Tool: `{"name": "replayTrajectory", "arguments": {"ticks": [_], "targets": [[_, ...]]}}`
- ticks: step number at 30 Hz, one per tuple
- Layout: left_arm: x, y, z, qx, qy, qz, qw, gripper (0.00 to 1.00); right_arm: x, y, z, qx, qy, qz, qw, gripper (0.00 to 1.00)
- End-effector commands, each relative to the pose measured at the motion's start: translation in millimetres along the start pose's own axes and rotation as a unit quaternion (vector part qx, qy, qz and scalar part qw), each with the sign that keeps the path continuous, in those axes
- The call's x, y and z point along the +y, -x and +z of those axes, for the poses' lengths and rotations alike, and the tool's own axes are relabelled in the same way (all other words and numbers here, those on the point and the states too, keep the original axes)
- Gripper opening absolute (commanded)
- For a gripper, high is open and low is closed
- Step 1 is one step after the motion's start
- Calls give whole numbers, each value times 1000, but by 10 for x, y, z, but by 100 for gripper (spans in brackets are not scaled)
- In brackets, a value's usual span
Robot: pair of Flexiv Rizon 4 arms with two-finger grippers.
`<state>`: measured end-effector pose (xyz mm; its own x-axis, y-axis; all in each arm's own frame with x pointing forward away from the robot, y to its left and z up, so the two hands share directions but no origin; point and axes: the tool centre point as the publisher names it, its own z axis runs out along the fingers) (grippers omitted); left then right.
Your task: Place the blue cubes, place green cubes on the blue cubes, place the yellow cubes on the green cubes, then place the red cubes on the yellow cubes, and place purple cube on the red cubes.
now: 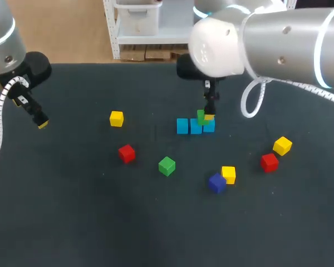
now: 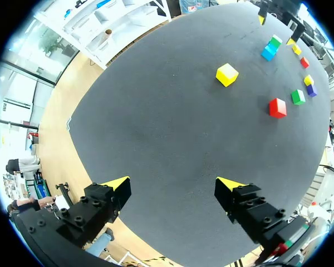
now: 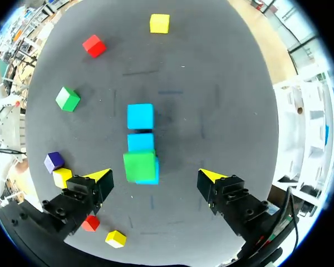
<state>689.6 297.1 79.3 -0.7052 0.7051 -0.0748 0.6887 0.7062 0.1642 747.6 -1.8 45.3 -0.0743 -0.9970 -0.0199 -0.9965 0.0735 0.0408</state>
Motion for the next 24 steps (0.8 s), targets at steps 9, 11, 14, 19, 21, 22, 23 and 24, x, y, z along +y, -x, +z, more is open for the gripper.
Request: {"name": "replayTrajectory", "arguments": {"ticks": [9, 11, 14, 19, 21, 22, 23, 24], "targets": [[4, 7, -1, 1, 0, 0, 1000, 100, -130, -329, -256, -44, -35, 59, 997, 100], [4, 7, -1, 1, 0, 0, 1000, 100, -176, -386, -318, -52, -44, 75, 995, 100], [4, 7, -1, 1, 0, 0, 1000, 100, -235, -471, -415, -68, -55, 95, 992, 100], [4, 7, -1, 1, 0, 0, 1000, 100, -329, -629, -566, -83, -77, 130, 985, 100], [4, 7, -1, 1, 0, 0, 1000, 100, -359, -698, -624, -92, -82, 140, 982, 100], [4, 7, -1, 1, 0, 0, 1000, 100, -368, -723, -648, -93, -84, 144, 982, 100], [4, 7, -1, 1, 0, 0, 1000, 100, -373, -744, -667, -92, -87, 146, 981, 100], [4, 7, -1, 1, 0, 0, 1000, 100, -379, -765, -684, -92, -90, 149, 980, 100]]}}
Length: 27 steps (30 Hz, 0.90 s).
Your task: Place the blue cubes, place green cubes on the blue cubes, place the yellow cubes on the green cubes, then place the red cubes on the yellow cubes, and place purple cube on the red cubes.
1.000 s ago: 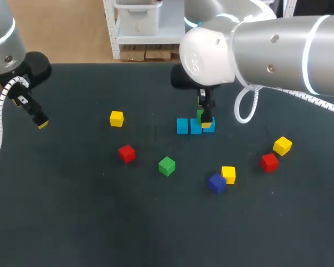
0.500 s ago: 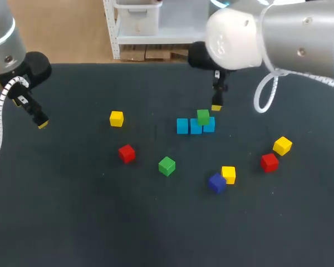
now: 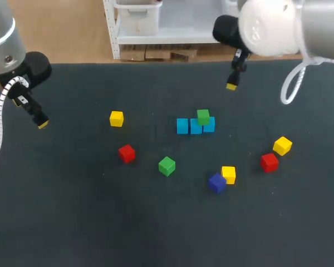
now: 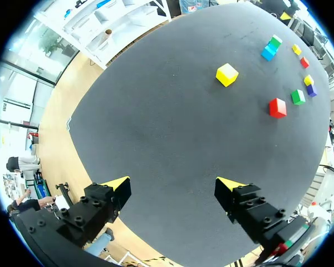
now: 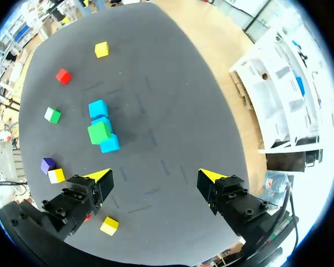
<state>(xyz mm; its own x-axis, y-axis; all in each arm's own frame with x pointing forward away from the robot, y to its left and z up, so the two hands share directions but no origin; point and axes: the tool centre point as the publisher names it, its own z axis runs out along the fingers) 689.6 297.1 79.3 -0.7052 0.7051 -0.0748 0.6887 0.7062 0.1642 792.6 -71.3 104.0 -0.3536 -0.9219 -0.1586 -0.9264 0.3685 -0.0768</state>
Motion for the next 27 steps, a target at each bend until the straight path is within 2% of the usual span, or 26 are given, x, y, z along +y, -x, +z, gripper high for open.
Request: {"name": "replayTrajectory", "arguments": {"ticks": [1, 7, 17, 27], "targets": [[4, 7, -1, 1, 0, 0, 1000, 100, 35, -145, -106, -29, -17, 7, 999, 100], [4, 7, -1, 1, 0, 0, 1000, 100, -12, -248, -170, -39, -23, 24, 999, 100], [4, 7, -1, 1, 0, 0, 1000, 100, 42, -205, -149, -45, -21, 16, 999, 100], [4, 7, -1, 1, 0, 0, 1000, 100, -38, -318, -271, -57, -38, 38, 997, 100]]}}
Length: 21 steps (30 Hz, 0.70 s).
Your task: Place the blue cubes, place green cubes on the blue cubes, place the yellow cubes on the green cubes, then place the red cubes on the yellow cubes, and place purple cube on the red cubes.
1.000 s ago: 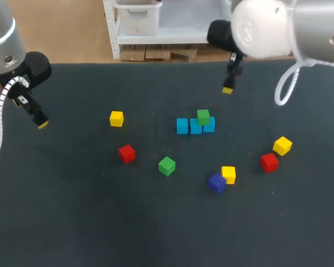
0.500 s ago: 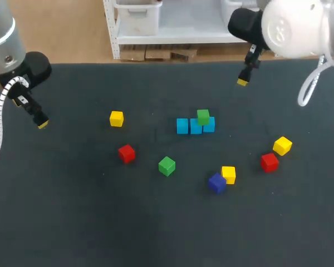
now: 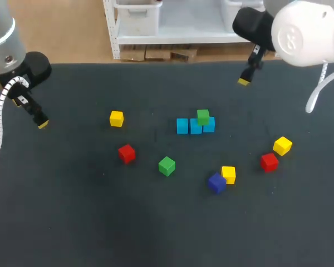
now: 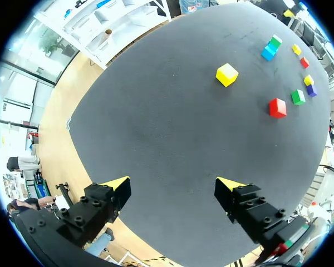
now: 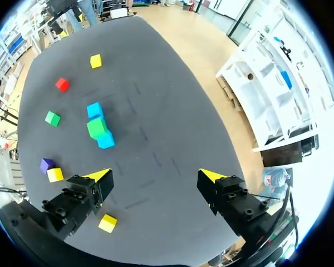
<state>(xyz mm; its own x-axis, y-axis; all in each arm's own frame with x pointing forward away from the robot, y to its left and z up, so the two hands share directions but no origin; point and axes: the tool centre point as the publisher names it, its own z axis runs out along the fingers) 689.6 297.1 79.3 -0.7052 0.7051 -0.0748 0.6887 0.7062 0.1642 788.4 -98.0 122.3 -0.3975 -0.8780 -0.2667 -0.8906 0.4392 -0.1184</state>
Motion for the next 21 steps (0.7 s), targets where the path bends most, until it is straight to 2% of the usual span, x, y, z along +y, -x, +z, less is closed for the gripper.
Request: {"name": "replayTrajectory", "arguments": {"ticks": [1, 14, 21], "targets": [[4, 7, -1, 1, 0, 0, 1000, 100, 10, -101, -78, -5, -13, 9, 1000, 100], [4, 7, -1, 1, 0, 0, 1000, 100, -186, -344, -288, -29, -45, 60, 997, 100], [4, 7, -1, 1, 0, 0, 1000, 100, -206, -388, -316, -27, -47, 66, 996, 100]]}}
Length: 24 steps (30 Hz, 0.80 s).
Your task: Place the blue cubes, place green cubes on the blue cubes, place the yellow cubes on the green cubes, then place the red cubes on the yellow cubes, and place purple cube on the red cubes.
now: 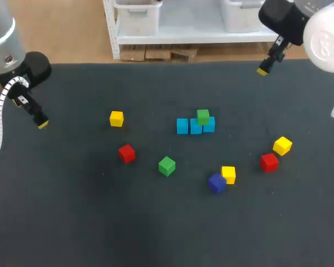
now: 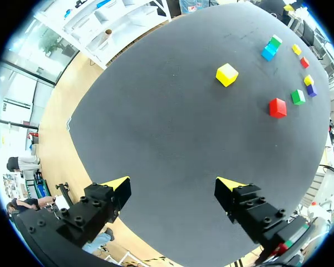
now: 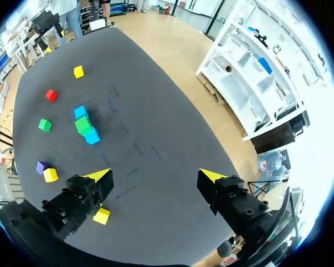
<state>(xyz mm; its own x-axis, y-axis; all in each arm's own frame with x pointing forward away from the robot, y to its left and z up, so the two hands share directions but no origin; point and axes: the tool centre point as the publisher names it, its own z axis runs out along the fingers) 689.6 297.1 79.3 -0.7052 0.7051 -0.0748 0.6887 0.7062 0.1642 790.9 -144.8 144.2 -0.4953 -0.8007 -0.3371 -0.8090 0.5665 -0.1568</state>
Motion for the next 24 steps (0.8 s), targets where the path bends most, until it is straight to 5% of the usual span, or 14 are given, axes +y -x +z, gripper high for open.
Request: {"name": "replayTrajectory", "arguments": {"ticks": [1, 11, 24], "targets": [[3, 7, -1, 1, 0, 0, 1000, 100, 40, -52, -28, 1, -6, -1, 1000, 100], [3, 7, -1, 1, 0, 0, 1000, 100, 2, -194, -17, 41, 1, 3, 999, 100], [3, 7, -1, 1, 0, 0, 1000, 100, -67, -620, -59, 81, -2, 27, 996, 100]]}}
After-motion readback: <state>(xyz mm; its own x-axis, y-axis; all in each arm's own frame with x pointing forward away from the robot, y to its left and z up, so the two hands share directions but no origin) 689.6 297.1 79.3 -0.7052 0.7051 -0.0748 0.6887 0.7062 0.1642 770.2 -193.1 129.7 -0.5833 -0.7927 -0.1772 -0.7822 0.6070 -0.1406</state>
